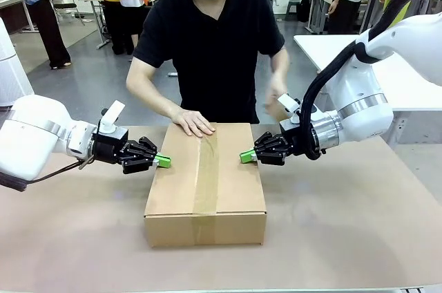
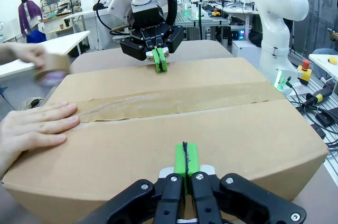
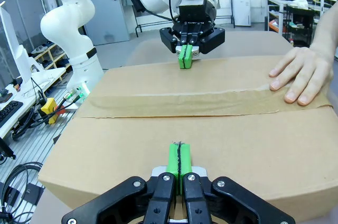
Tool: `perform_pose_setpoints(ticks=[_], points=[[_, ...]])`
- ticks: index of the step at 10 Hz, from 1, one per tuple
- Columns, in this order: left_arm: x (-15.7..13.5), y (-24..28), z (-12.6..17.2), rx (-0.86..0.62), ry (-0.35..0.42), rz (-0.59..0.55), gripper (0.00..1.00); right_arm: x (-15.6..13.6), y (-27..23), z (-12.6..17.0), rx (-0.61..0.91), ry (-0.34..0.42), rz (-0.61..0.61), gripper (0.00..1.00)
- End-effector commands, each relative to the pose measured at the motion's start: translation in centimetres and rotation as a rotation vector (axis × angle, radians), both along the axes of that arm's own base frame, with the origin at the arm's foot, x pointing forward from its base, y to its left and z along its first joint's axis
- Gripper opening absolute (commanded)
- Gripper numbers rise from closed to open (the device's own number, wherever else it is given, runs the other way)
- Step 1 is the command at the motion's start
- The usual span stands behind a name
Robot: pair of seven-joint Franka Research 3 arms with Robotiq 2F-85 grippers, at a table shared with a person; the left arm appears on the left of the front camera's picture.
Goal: Wrap the clocks to prevent damage.
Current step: After the human seals the box with tape, release both hands from the side flaps of the Package Box.
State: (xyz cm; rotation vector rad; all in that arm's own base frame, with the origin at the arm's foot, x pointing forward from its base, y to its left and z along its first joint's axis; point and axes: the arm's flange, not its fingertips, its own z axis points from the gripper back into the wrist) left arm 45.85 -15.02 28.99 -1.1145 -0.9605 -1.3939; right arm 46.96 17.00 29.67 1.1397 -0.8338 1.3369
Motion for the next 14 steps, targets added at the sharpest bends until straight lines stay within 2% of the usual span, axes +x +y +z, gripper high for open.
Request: perform_pose_setpoints(ticks=[1, 10, 11, 12, 13, 14], points=[[0.0, -0.1, -0.2, 0.009, 0.0, 0.002, 0.0, -0.1, 0.2, -0.3, -0.008, 0.0, -0.001, 0.01], [0.0, 0.0, 0.0, 0.0, 0.0, 0.0, 0.0, 0.0, 0.0, 0.0, 0.0, 0.0, 0.0, 0.01], [0.6, 0.4, 1.6, 0.057, 0.015, -0.014, 0.0, 0.2, -0.4, 1.7, -0.029, -0.007, 0.084, 0.01], [0.9, 0.6, 4.4, 0.076, 0.061, -0.059, 0.0, 0.4, -0.6, 4.5, -0.101, 0.003, 0.101, 0.01], [1.3, 0.8, 8.3, 0.152, 0.064, -0.076, 0.0, 0.3, -0.9, 8.1, -0.177, 0.047, 0.14, 0.01], [1.4, 1.2, 11.6, 0.212, 0.077, -0.084, 0.0, 0.1, -1.4, 11.8, -0.24, 0.058, 0.136, 0.01]])
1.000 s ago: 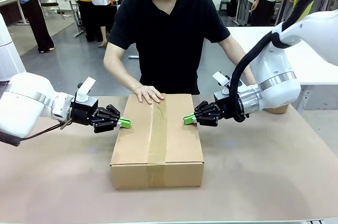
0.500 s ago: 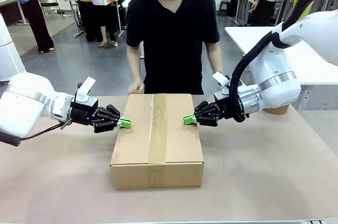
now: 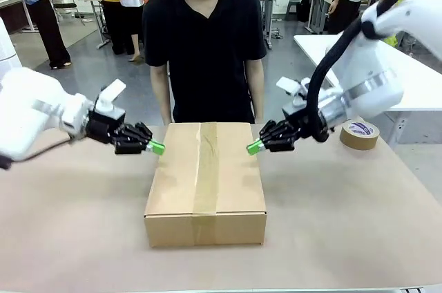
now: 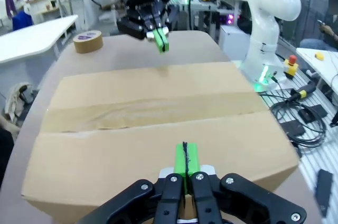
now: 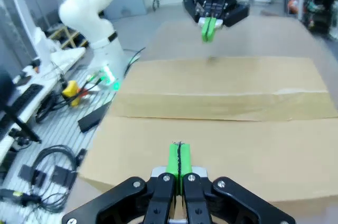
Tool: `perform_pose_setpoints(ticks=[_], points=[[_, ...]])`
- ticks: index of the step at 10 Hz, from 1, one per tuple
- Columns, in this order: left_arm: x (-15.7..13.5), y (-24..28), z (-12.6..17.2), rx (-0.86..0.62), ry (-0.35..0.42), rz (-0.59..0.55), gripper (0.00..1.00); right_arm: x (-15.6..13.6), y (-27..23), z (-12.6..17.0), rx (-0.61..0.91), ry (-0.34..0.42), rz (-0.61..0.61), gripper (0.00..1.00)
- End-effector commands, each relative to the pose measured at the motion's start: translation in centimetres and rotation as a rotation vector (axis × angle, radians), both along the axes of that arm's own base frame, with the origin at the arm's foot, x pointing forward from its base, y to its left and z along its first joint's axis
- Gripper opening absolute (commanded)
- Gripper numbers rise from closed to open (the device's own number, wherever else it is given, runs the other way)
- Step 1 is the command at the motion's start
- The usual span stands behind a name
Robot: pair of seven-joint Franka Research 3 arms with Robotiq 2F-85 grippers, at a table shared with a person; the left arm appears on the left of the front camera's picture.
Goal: Wrap the clocks to prevent damage.
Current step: After the human seals the box with tape, release both hands from the side flaps of the Package Box.
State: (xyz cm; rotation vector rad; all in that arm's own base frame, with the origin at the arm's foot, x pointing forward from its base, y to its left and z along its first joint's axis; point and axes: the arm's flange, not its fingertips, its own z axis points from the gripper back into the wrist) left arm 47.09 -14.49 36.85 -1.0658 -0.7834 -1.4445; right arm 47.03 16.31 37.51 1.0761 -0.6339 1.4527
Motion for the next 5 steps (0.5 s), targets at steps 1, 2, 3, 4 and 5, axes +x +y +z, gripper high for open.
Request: perform_pose_setpoints(ticks=[1, 2, 3, 4, 5], points=[[0.0, 1.3, 6.8, 0.105, 0.037, -0.039, 0.0, -0.5, -1.5, 7.3, -0.128, 0.039, 0.008, 0.01], [-0.3, 2.3, 9.5, 0.153, 0.035, -0.011, 0.0, -1.2, -2.6, 10.3, -0.187, 0.051, -0.039, 0.01], [-0.9, 3.6, 11.8, 0.233, 0.049, 0.033, 0.0, -2.2, -3.9, 13.3, -0.253, 0.058, -0.1, 0.01], [-1.8, 4.6, 13.5, 0.28, 0.048, 0.069, 0.0, -3.3, -5.2, 15.5, -0.293, 0.053, -0.154, 0.01], [-2.8, 5.5, 15.2, 0.302, 0.032, 0.098, 0.0, -4.3, -6.4, 17.3, -0.315, 0.029, -0.209, 0.01]])
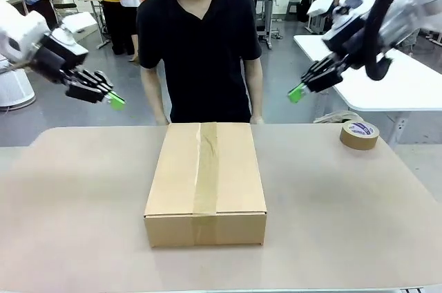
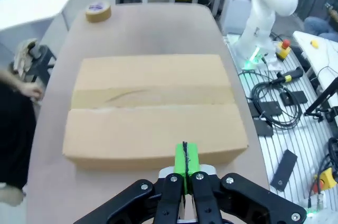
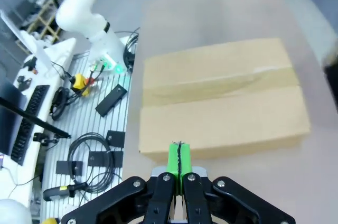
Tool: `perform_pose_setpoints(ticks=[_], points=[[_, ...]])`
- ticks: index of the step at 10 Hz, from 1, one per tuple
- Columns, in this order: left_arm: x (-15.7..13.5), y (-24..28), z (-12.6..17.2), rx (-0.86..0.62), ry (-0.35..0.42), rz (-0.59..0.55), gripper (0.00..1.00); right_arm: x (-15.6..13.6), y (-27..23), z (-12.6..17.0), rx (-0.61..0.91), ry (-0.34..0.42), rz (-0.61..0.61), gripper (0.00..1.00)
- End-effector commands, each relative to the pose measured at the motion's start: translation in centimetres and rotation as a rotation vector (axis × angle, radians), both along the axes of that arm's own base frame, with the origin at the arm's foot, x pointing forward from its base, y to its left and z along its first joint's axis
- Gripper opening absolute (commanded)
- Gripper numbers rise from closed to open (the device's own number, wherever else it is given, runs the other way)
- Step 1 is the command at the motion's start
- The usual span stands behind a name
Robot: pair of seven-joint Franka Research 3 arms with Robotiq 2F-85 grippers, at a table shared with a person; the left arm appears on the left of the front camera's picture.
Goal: Wrap the clocks to prevent damage.
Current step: After the human seals the box with tape, release both hands from the side flaps of the Package Box.
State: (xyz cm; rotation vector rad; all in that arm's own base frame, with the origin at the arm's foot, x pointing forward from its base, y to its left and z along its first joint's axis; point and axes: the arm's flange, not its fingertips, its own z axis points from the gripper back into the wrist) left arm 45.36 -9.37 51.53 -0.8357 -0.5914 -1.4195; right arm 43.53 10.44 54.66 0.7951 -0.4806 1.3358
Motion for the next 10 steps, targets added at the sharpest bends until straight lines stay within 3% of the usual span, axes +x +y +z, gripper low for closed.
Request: perform_pose_setpoints(ticks=[1, 3, 4, 5, 10], points=[[-2.3, 1.2, 1.8, 0.045, -0.014, 0.038, 0.0, -1.9, -1.6, 1.4, -0.051, -0.009, -0.077, 0.01], [-3.5, 2.6, 2.8, 0.049, -0.044, 0.097, 0.0, -3.0, -2.9, 2.2, -0.072, -0.022, -0.121, 0.01], [-3.4, 2.9, 2.3, 0.022, -0.075, 0.115, 0.0, -2.4, -3.1, 1.6, -0.06, -0.028, -0.084, 0.01], [-2.6, 2.5, 3.4, 0.029, -0.046, 0.062, 0.0, -2.4, -3.2, 3.4, -0.046, -0.036, -0.091, 0.01], [-2.6, 2.5, 3.4, 0.029, -0.046, 0.062, 0.0, -2.4, -3.2, 3.4, -0.046, -0.036, -0.091, 0.01]])
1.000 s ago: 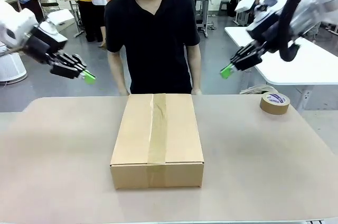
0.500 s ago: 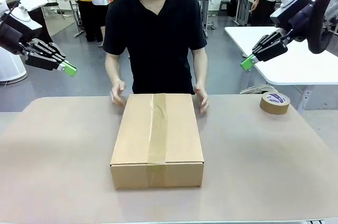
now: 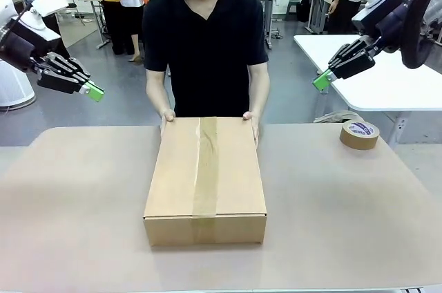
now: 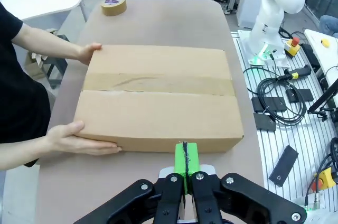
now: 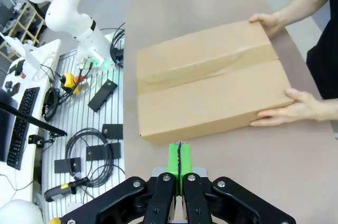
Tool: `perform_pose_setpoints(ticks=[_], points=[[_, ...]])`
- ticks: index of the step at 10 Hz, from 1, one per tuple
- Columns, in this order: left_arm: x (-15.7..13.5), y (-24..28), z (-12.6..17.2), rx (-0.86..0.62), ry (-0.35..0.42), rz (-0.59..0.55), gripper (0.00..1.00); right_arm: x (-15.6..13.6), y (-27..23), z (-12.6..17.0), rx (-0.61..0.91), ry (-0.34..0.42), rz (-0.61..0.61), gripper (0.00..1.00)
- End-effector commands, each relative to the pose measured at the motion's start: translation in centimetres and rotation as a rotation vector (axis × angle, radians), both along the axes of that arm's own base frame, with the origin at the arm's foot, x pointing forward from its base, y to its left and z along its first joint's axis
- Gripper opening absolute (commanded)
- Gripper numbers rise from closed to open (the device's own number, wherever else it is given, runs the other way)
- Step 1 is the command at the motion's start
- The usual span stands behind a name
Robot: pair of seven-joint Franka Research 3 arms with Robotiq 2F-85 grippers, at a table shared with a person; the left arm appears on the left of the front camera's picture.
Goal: Wrap the clocks to prevent damage.
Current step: After the human seals the box with tape, release both hands from the side flaps of the Package Box.
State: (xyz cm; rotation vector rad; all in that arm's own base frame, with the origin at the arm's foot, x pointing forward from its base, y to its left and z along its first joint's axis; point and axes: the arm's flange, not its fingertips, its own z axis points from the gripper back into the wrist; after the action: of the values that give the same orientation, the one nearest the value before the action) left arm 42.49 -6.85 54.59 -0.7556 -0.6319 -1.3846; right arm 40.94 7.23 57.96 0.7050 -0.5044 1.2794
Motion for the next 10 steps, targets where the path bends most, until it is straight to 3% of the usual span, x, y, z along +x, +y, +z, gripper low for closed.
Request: perform_pose_setpoints(ticks=[1, 9, 10], points=[[0.3, 0.0, 0.3, 0.004, 0.002, -0.007, 0.0, 0.2, 0.1, 0.1, 0.002, 0.0, -0.006, 0.01], [0.0, 0.0, 0.0, 0.0, -0.001, 0.0, 0.0, 0.0, -0.1, 0.0, 0.001, 0.0, -0.001, 0.01], [-0.3, -0.2, 0.4, 0.0, -0.007, -0.011, 0.6, -1.1, -0.1, 0.1, 0.004, -0.007, 0.007, 0.58]])
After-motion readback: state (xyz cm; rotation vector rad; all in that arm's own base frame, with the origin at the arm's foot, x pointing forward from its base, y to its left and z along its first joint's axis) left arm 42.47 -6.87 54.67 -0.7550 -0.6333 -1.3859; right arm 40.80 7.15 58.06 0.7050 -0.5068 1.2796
